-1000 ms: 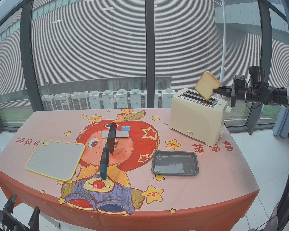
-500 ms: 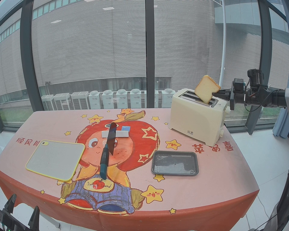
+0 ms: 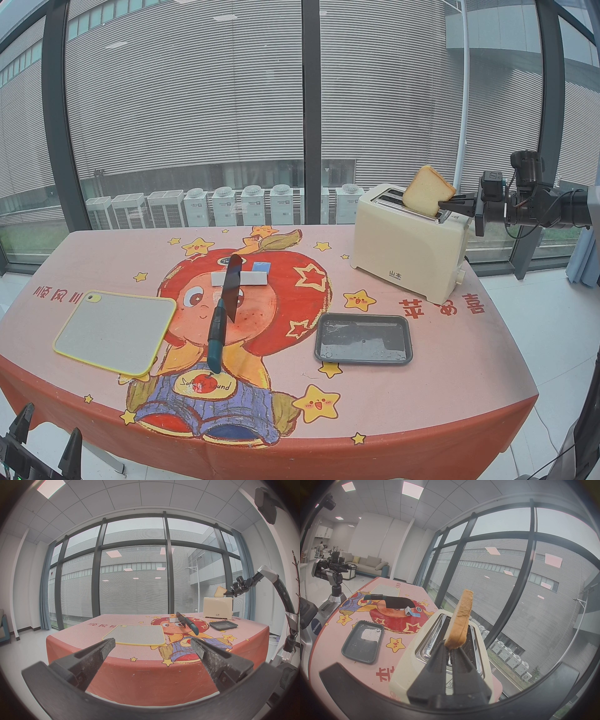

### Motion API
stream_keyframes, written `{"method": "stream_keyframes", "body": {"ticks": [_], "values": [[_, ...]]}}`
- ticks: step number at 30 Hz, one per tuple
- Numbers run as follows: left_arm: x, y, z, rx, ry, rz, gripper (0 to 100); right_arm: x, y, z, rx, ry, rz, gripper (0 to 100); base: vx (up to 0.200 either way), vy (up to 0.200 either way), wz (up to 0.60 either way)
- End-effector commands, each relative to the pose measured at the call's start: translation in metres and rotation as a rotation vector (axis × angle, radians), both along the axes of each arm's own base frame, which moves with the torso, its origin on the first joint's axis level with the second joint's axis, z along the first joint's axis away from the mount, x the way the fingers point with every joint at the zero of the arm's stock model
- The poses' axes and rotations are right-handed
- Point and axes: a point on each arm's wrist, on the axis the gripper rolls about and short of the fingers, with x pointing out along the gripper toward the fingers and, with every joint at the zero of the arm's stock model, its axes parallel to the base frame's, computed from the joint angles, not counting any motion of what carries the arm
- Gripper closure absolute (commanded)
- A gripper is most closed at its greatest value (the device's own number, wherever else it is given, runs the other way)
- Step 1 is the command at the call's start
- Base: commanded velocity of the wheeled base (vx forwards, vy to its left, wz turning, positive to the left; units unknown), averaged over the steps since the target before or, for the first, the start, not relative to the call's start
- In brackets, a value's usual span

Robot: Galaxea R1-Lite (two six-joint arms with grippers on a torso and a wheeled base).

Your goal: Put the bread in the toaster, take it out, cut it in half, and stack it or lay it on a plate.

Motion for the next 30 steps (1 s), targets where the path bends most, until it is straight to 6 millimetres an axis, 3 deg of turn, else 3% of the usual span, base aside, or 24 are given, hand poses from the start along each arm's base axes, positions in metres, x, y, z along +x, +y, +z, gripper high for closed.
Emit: {"method": "stream_keyframes", "body": {"ticks": [1, 30], "values": [[0.0013, 0.0000, -0.0049, 0.000, 0.019, 0.000, 0, 0.0004, 0.0003, -0.0011, 0.000, 0.003, 0.001, 100, 0.000, 0.000, 0.00], [0.0013, 0.0000, -0.0049, 0.000, 0.019, 0.000, 0, -0.0009, 0.0049, -0.0103, -0.013, 0.028, -0.002, 100, 0.000, 0.000, 0.00]]}}
